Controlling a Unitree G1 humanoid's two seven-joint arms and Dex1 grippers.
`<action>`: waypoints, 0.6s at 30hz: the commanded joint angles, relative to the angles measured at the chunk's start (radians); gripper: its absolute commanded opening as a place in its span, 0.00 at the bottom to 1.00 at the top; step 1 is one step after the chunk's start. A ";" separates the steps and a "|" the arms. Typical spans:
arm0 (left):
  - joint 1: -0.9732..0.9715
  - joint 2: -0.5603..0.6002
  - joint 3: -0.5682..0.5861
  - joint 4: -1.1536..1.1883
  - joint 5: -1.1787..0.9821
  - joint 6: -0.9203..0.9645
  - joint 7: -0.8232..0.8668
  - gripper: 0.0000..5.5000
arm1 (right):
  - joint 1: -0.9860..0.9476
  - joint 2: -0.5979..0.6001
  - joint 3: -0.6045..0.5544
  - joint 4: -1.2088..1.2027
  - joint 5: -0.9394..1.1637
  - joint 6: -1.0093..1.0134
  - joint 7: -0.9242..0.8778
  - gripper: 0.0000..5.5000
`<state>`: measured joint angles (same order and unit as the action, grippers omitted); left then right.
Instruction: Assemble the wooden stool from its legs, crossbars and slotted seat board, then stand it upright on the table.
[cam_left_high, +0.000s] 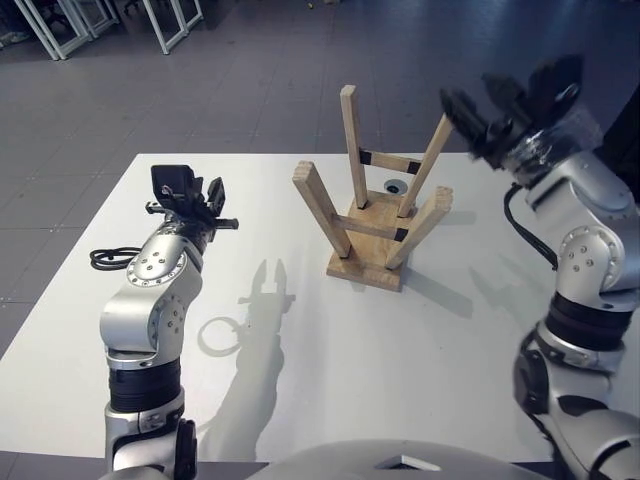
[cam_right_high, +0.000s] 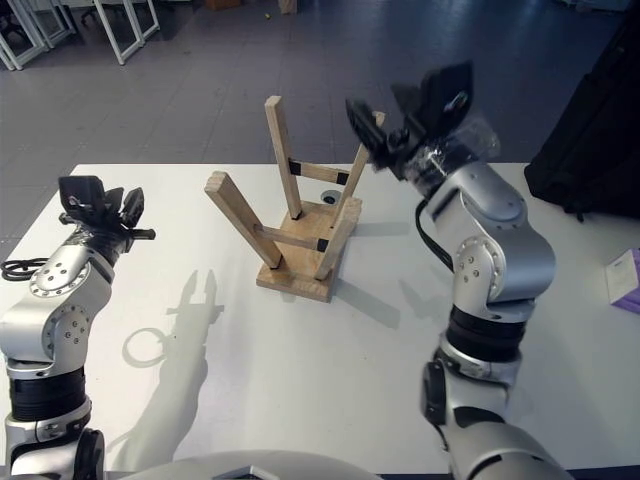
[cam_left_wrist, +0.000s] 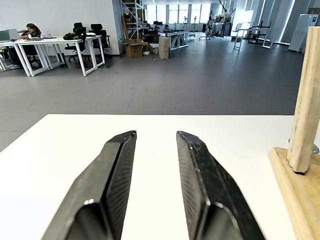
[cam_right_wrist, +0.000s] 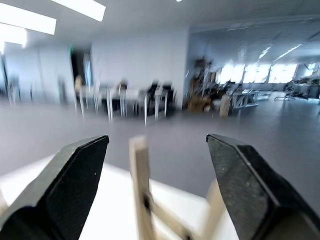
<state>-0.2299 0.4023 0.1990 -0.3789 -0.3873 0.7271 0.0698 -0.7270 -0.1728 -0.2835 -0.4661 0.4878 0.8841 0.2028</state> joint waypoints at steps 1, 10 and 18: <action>-0.006 -0.015 0.008 0.006 0.019 0.001 -0.013 0.26 | -0.067 0.118 -0.055 -0.077 0.144 0.076 -0.130 0.66; -0.063 -0.017 0.002 0.013 0.033 0.025 -0.046 0.26 | 0.200 0.141 0.184 -0.047 0.056 0.066 -0.177 0.66; -0.025 -0.043 0.015 0.000 0.052 0.026 -0.048 0.26 | 0.009 0.034 -0.046 -0.069 0.137 0.025 -0.223 0.66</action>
<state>-0.2671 0.3651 0.2031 -0.3764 -0.3463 0.7398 0.0268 -0.6806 -0.0485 -0.2702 -0.5307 0.6308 0.9173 -0.0254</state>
